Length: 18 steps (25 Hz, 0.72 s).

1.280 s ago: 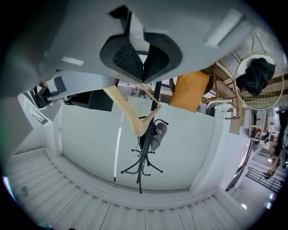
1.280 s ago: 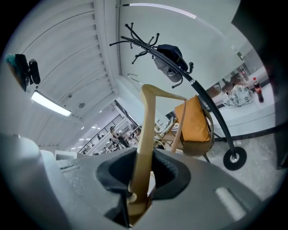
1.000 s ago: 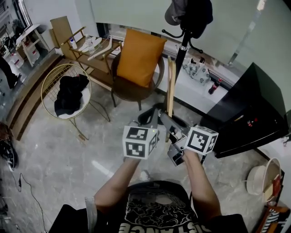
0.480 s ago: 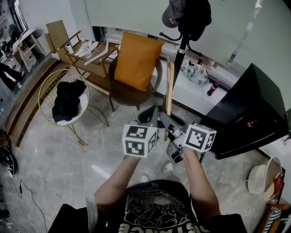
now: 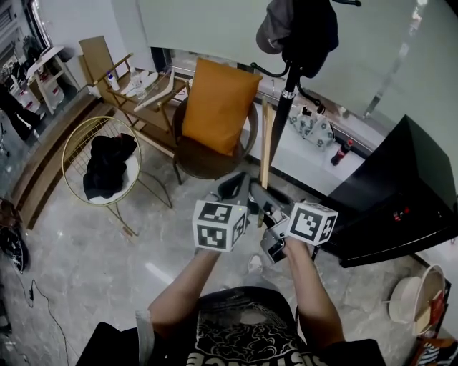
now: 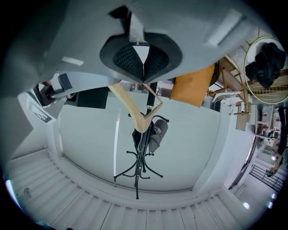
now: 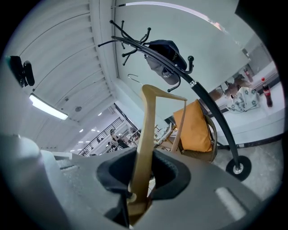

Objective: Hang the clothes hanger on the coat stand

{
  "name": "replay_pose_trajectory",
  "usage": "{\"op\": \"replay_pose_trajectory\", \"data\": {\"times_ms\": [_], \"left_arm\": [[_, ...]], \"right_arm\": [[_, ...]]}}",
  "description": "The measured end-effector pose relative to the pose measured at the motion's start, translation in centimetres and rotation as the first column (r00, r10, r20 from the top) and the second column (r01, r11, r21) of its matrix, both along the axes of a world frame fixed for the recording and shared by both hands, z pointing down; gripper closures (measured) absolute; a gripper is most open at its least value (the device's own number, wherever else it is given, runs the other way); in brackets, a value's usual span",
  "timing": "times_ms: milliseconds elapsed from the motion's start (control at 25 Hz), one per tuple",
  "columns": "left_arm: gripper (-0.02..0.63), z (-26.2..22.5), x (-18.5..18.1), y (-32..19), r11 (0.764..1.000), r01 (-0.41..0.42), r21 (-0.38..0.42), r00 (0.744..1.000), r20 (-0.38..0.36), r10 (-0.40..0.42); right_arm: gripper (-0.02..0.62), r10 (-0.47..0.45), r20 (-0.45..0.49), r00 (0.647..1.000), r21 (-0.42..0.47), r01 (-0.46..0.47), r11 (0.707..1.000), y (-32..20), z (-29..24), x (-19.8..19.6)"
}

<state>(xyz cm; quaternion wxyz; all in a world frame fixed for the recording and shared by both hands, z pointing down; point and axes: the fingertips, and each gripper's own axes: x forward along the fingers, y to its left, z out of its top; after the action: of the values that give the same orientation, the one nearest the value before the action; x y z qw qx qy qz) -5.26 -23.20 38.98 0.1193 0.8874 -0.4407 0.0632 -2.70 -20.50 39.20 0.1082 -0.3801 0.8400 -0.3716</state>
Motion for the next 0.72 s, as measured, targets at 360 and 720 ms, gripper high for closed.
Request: {"op": "replay_pose_trajectory", "data": {"times_ms": [360, 720], "left_arm": [[0.600, 0.5, 2.5, -5.1, 0.999, 0.045, -0.020, 0.999, 0.008, -0.045], [0.600, 1.2, 4.2, -9.0, 0.995, 0.094, -0.035, 0.995, 0.025, -0.093]], "right_arm": [[0.499, -0.035, 0.026, 0.999, -0.022, 0.035, 0.999, -5.4, 0.8, 2.6], [0.499, -0.074, 0.045, 0.996, -0.039, 0.076, 0.996, -9.7, 1.6, 4.5]]}}
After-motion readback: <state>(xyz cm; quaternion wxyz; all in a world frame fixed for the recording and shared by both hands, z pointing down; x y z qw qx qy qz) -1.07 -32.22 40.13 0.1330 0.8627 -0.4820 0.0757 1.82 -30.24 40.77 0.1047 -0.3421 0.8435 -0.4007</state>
